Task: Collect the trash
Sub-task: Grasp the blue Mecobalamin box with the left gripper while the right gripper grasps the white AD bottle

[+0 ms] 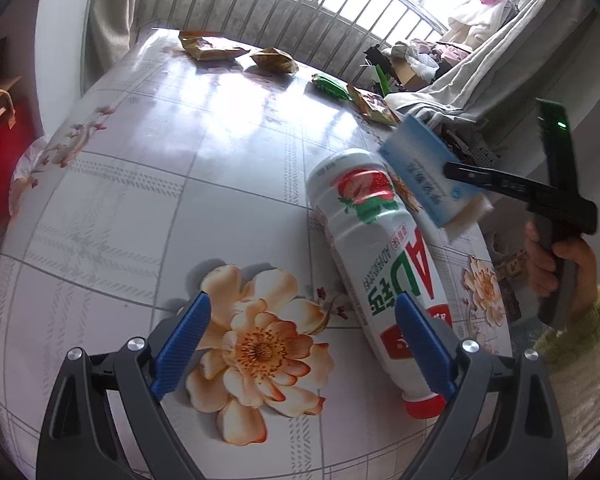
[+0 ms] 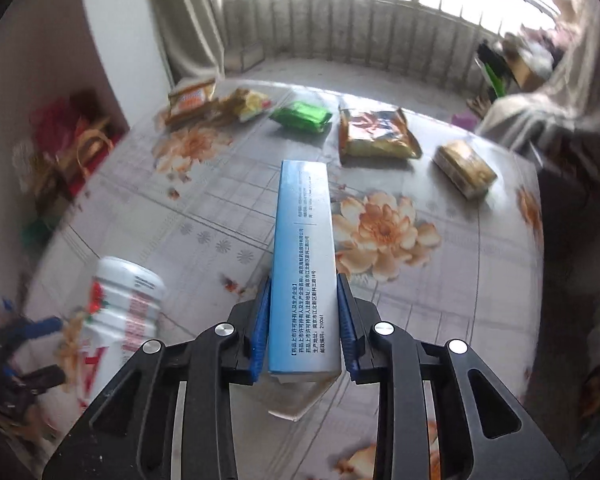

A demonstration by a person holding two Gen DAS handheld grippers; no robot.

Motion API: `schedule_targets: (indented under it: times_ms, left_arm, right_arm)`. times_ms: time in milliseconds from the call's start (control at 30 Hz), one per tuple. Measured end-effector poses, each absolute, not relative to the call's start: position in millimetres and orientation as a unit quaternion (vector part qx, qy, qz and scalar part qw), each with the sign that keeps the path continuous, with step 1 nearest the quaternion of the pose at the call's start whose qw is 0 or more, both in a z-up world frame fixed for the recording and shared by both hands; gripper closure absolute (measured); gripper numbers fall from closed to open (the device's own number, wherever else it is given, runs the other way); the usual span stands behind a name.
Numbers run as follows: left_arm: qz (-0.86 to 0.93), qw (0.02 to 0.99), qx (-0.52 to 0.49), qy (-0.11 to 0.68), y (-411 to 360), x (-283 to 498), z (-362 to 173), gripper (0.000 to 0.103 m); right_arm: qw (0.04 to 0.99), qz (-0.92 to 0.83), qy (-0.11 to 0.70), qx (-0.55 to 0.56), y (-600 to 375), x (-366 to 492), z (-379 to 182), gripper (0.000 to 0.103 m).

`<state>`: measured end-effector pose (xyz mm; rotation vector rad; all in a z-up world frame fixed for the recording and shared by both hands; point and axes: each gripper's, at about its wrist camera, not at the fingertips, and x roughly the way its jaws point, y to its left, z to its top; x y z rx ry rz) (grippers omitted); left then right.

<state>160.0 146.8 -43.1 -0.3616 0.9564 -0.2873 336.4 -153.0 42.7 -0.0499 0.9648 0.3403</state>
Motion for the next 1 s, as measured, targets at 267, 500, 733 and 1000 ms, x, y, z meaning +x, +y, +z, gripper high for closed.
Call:
schedule_targets:
  times_ms: [267,500,733,1000]
  left_arm:
    - [-0.04,0.885,-0.183,0.427,208,143,-27,0.012]
    - [0.017,0.885,-0.218,0.412,253,118,-15,0.012]
    - [-0.017,0.879,-0.215,0.425,241,119,-22,0.012]
    - [-0.054,0.876,-0.213,0.43,212,132,-30,0.01]
  right_arm:
    - [0.805,0.328,0.446,0.213,-140,272,76,0.074]
    - [0.736,0.329,0.525,0.272,-66,251,-1,0.053]
    - [0.823,0.287,0.452,0.189,-71,230,30,0.031]
    - [0.847,0.198,0.485,0.09,-62,238,-3,0.031]
